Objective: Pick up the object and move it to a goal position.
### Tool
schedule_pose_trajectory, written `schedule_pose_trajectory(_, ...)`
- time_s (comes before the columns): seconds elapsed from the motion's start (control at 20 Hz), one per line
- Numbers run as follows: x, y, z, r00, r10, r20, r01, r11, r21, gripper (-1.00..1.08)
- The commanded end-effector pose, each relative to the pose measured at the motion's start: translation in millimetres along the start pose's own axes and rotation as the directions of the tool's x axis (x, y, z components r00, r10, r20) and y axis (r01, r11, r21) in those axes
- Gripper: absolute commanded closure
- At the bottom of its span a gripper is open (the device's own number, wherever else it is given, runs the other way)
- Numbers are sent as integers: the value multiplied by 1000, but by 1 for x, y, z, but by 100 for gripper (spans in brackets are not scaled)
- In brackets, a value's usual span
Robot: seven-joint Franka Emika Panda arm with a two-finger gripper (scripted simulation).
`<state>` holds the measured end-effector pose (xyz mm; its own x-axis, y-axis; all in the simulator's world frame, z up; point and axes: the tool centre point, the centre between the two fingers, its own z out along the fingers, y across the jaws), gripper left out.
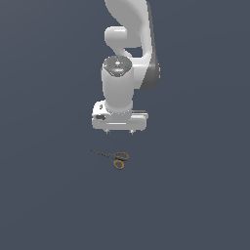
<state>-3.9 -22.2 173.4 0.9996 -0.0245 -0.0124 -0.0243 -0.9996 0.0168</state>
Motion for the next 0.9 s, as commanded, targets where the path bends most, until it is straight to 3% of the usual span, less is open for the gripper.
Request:
schedule_pose_trajectory(0.0,0,0,0,1000,0,0,0,1000,0,-92)
schedule_pose_trajectory(0.85,1,2,-10,998,-62,-10,62,998,-18,-92)
